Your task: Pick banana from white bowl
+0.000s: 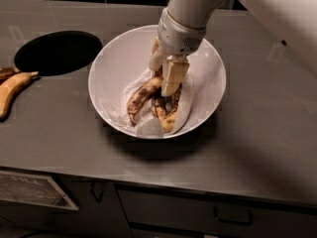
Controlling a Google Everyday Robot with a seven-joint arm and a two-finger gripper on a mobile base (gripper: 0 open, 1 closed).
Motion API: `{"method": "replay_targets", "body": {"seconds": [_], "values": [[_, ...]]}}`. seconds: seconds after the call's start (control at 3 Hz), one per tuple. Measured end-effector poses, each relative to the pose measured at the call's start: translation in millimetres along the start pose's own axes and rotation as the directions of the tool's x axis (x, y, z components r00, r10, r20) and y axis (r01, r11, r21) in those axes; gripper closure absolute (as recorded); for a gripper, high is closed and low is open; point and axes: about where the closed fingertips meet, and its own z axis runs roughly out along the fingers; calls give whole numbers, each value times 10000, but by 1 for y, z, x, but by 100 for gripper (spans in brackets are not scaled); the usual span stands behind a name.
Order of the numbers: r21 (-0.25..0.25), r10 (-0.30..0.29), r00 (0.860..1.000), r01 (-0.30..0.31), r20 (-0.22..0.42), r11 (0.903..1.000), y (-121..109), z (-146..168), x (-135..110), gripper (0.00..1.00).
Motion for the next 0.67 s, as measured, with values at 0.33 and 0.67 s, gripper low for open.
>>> {"method": "replay_targets", "body": {"seconds": [0.33, 0.67], "values": [[-103, 55, 9999, -54, 120, 9999, 0, 7, 4, 39], [-185, 100, 9998, -97, 183, 9998, -1, 13, 7, 39]]}}
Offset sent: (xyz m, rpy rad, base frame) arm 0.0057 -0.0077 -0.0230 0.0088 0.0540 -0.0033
